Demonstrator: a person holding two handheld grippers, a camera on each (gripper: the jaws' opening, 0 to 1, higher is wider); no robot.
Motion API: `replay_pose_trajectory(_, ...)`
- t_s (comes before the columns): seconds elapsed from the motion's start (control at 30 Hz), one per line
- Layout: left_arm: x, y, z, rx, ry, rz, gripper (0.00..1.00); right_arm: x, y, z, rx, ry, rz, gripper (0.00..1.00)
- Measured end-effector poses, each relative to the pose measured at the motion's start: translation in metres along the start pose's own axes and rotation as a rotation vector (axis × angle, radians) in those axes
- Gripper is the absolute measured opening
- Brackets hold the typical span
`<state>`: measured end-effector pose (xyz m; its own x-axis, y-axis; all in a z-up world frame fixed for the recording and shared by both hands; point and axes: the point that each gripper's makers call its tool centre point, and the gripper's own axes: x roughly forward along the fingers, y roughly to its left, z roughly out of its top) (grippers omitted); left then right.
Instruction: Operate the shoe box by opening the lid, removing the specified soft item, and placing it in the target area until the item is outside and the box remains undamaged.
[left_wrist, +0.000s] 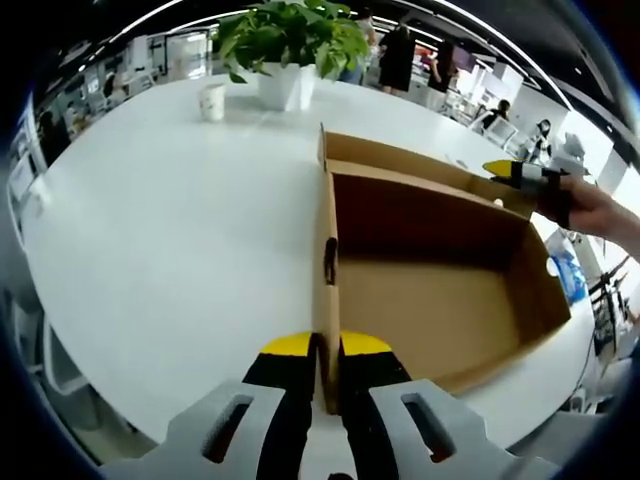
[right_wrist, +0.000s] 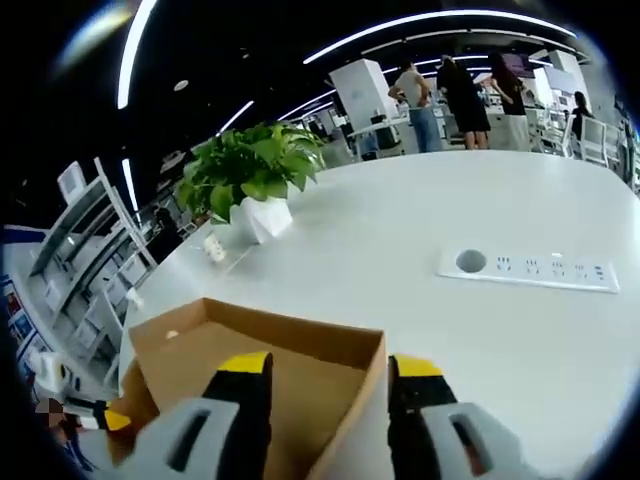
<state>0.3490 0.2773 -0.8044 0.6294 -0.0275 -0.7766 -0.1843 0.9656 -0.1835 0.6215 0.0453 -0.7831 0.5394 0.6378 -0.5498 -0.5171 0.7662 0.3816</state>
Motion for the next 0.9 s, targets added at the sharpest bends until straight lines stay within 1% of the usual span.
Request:
replay_pose_trajectory(0.23,0.000,0.000,0.000,-0.002,0.000,-0.002,0.06,0.010,-0.009,-0.005,0.000,0.037,-0.023,0.42)
replay_pose_trajectory(0.3,0.000,0.000,0.000,-0.004,0.000,-0.002,0.06,0.013,-0.011,-0.008,0.005,0.050,-0.028,0.40)
replay_pose_trajectory(0.4,-0.001,0.000,-0.001,-0.007,0.000,-0.003,0.06,0.017,-0.013,-0.014,-0.010,0.075,-0.035,0.37)
replay_pose_trajectory(0.47,-0.001,0.000,-0.001,-0.005,0.000,-0.003,0.06,0.018,-0.013,-0.015,-0.007,0.078,-0.035,0.36)
replay_pose_trajectory(0.5,-0.001,0.000,-0.001,-0.005,0.000,-0.003,0.06,0.014,-0.009,-0.016,-0.010,0.077,-0.039,0.34)
replay_pose_trajectory(0.53,-0.001,0.000,0.000,-0.005,0.000,-0.003,0.06,0.014,-0.009,-0.017,-0.016,0.082,-0.046,0.32)
replay_pose_trajectory(0.57,-0.001,0.000,0.000,-0.004,0.000,-0.003,0.05,0.016,-0.011,-0.016,-0.014,0.087,-0.050,0.29)
replay_pose_trajectory(0.6,-0.001,0.000,0.000,-0.003,0.000,-0.002,0.06,0.016,-0.013,-0.016,-0.004,0.086,-0.056,0.23)
replay_pose_trajectory(0.63,-0.001,-0.001,-0.001,-0.002,0.000,-0.002,0.05,0.014,-0.019,-0.014,0.024,0.076,-0.105,0.19)
replay_pose_trajectory(0.7,-0.002,-0.001,-0.001,0.002,0.000,-0.001,0.05,0.018,-0.020,-0.017,0.044,0.106,-0.104,0.16)
replay_pose_trajectory(0.77,-0.002,-0.001,-0.001,0.003,0.000,0.000,0.05,0.016,-0.022,-0.022,0.026,0.147,-0.134,0.13)
replay_pose_trajectory(0.83,-0.002,0.000,-0.001,0.008,0.001,0.002,0.05,0.018,-0.024,-0.021,0.029,0.152,-0.150,0.11)
replay_pose_trajectory(0.87,-0.002,0.000,-0.001,0.009,0.001,0.002,0.05,0.016,-0.026,-0.021,0.017,0.160,-0.173,0.08)
replay_pose_trajectory(0.9,-0.002,0.000,-0.001,0.009,0.001,0.003,0.05,0.015,-0.026,-0.021,0.017,0.162,-0.179,0.06)
